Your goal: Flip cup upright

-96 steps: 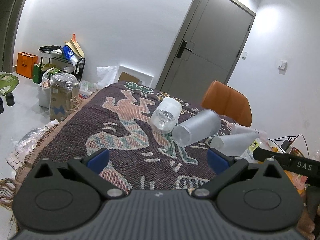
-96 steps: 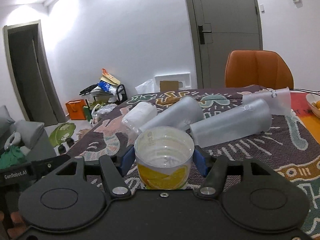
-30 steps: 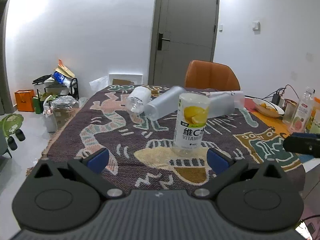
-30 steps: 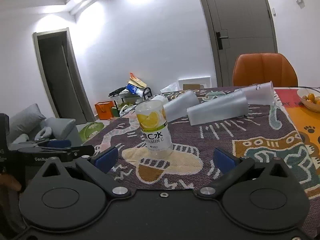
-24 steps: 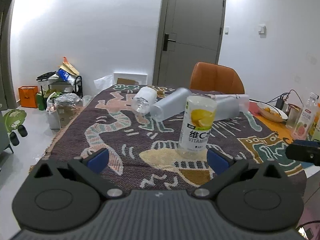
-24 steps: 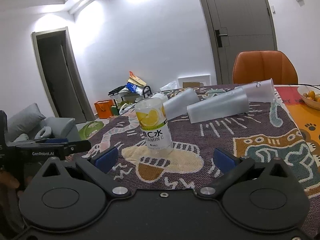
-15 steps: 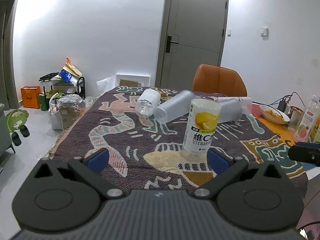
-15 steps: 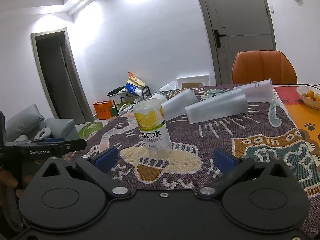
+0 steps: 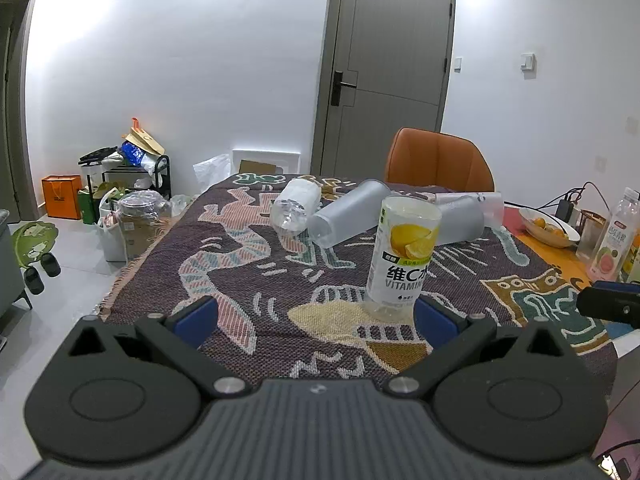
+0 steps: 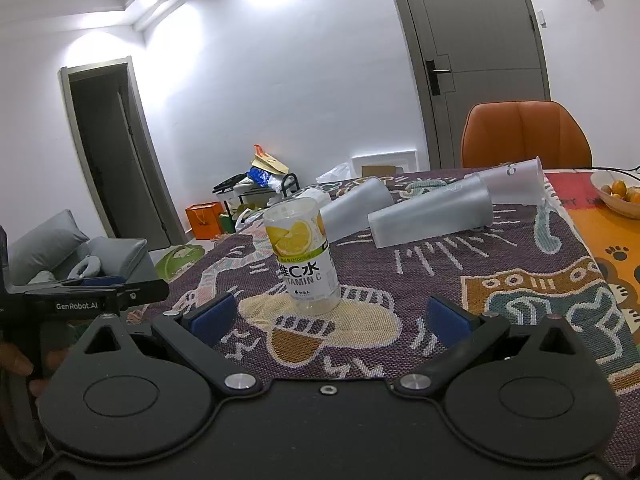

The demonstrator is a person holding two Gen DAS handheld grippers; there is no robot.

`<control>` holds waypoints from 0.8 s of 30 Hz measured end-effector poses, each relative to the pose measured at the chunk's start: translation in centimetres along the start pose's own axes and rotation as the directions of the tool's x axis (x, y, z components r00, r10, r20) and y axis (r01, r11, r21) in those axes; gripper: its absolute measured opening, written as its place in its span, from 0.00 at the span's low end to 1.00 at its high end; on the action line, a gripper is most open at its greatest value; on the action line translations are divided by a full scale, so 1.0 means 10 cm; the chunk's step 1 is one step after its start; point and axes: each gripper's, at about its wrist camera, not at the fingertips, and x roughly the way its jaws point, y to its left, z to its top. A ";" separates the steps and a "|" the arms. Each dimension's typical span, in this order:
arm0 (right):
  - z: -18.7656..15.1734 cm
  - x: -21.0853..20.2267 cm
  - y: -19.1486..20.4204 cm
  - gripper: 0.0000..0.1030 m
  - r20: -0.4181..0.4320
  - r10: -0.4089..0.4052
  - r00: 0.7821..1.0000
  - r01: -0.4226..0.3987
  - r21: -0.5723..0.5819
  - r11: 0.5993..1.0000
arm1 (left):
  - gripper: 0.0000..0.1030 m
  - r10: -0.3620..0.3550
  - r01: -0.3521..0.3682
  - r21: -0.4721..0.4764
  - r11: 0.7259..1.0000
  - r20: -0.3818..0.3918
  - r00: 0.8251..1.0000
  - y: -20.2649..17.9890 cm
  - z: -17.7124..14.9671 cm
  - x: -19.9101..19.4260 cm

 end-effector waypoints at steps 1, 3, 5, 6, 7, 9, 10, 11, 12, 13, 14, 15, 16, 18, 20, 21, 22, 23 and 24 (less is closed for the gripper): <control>0.00 0.00 0.00 1.00 0.000 0.000 1.000 0.000 0.000 1.000 | 1.00 0.000 0.000 0.001 1.000 0.001 1.000 0.00 0.00 0.00; 0.00 -0.01 0.00 1.00 0.001 0.000 1.000 0.000 0.000 1.000 | 1.00 0.000 0.000 0.002 1.000 0.002 1.000 0.00 0.00 -0.01; 0.00 -0.01 0.00 1.00 0.000 0.000 1.000 0.000 0.001 1.000 | 1.00 0.000 0.000 0.003 1.000 0.002 1.000 -0.01 0.00 -0.01; 0.00 -0.01 0.00 1.00 0.000 0.000 1.000 0.000 0.001 1.000 | 1.00 0.000 0.000 0.003 1.000 0.002 1.000 -0.01 0.00 -0.01; 0.00 0.00 0.00 1.00 0.000 0.001 1.000 -0.001 0.000 1.000 | 1.00 0.001 -0.001 0.003 1.000 0.002 1.000 -0.01 0.00 -0.01; 0.00 -0.01 0.00 1.00 0.001 -0.001 1.000 0.001 0.000 1.000 | 1.00 0.004 -0.004 0.005 1.000 0.003 1.000 -0.01 0.00 -0.01; 0.00 -0.01 0.00 1.00 0.001 -0.001 1.000 0.001 0.001 1.000 | 1.00 0.002 -0.002 0.004 1.000 0.003 1.000 -0.01 0.00 -0.01; 0.00 -0.01 -0.01 1.00 0.002 0.000 1.000 0.000 0.001 1.000 | 1.00 0.002 -0.002 0.005 1.000 0.003 1.000 -0.01 0.00 -0.01; 0.01 0.00 0.00 1.00 0.002 -0.001 1.000 0.001 0.002 1.000 | 1.00 0.001 -0.001 0.006 1.000 0.002 1.000 -0.01 0.00 -0.01; 0.01 0.00 -0.01 1.00 0.001 -0.002 1.000 0.002 0.003 1.000 | 1.00 0.001 -0.001 0.008 1.000 0.003 1.000 -0.01 0.00 -0.02; 0.01 0.00 -0.01 1.00 0.001 -0.002 1.000 0.002 0.003 1.000 | 1.00 0.001 -0.001 0.008 1.000 0.002 1.000 -0.01 0.00 -0.02; 0.02 0.00 -0.01 1.00 0.001 -0.002 1.000 0.002 0.002 1.000 | 1.00 0.001 -0.001 0.008 1.000 0.002 1.000 -0.01 0.00 -0.02; 0.02 0.00 -0.01 1.00 0.001 -0.002 1.000 0.002 0.002 1.000 | 1.00 0.000 0.000 0.008 1.000 0.002 1.000 -0.01 0.00 -0.02; 0.02 0.00 0.00 1.00 0.001 -0.001 1.000 0.001 0.000 1.000 | 1.00 0.001 -0.001 0.012 1.000 0.003 1.000 -0.02 0.00 -0.03; 0.02 0.00 0.00 1.00 0.001 -0.002 1.000 0.002 0.002 1.000 | 1.00 0.001 -0.001 0.013 1.000 0.003 1.000 -0.01 0.00 -0.03; 0.02 0.00 0.00 1.00 0.001 -0.002 1.000 0.002 0.001 1.000 | 1.00 0.000 0.000 0.013 1.000 0.003 1.000 -0.02 0.00 -0.03; 0.02 0.00 0.00 1.00 0.002 -0.002 1.000 0.002 0.001 1.000 | 1.00 0.001 -0.001 0.013 1.000 0.003 1.000 -0.02 0.00 -0.03; 0.02 0.00 0.00 1.00 0.002 -0.001 1.000 0.001 0.000 1.000 | 1.00 0.002 -0.002 0.014 1.000 0.004 1.000 -0.02 0.00 -0.03; 0.02 0.00 0.00 1.00 0.002 -0.002 1.000 0.002 0.000 1.000 | 1.00 0.002 -0.002 0.016 1.000 0.004 1.000 -0.02 0.00 -0.03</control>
